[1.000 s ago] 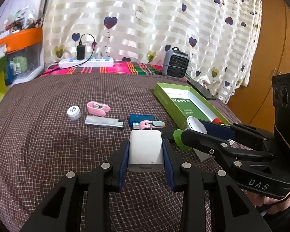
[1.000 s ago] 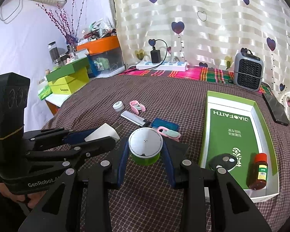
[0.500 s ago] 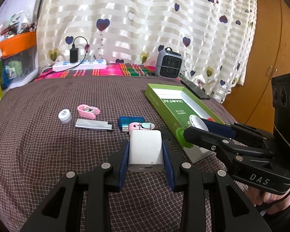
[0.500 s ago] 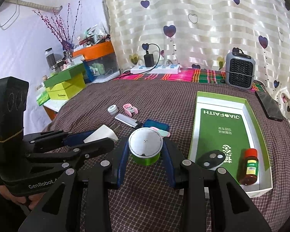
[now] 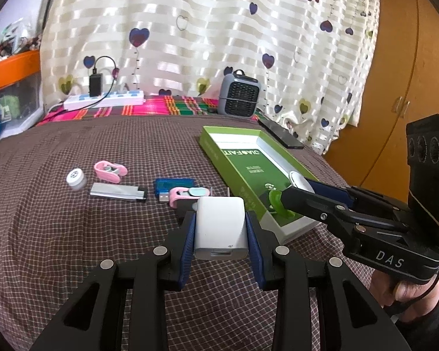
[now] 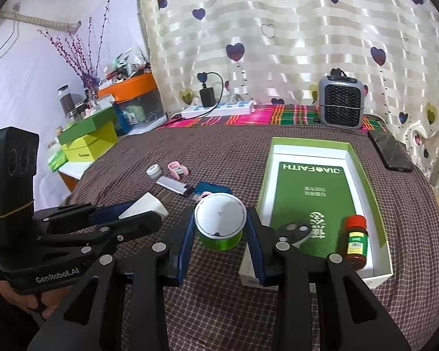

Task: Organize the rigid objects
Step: 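Carry the white charger and cable reel over the green box lid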

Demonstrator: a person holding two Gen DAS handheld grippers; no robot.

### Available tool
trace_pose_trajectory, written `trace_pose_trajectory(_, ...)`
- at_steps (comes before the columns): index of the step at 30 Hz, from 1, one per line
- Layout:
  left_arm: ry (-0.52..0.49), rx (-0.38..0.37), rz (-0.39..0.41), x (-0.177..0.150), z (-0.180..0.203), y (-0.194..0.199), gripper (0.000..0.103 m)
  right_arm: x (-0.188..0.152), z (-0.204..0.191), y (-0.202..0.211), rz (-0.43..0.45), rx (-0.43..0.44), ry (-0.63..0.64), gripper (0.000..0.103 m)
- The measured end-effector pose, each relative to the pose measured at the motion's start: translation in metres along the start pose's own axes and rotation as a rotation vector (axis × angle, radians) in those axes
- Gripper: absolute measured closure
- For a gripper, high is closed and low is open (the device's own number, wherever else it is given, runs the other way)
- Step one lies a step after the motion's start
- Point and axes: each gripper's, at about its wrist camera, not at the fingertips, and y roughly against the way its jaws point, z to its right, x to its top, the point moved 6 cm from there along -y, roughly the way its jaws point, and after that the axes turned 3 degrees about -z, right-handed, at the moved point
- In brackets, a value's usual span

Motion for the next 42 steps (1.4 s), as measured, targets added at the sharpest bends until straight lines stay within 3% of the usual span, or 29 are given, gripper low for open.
trace_pose_trajectory(17,-0.047,-0.058,-0.006,0.008,0.03,-0.012,0.071,-0.006,0.054,0.018,0.025,-0.061,-0.113,0.068)
trace_pose_trajectory(30,-0.097,-0.096,-0.017,0.016,0.054,-0.029,0.071,-0.013,0.072,0.013,0.0,-0.083,-0.151,0.067)
trace_pose_trajectory(42,-0.127,-0.087,-0.047,0.026,0.064,-0.061,0.071,-0.022,0.084,0.0,-0.052,-0.111,-0.157,0.067)
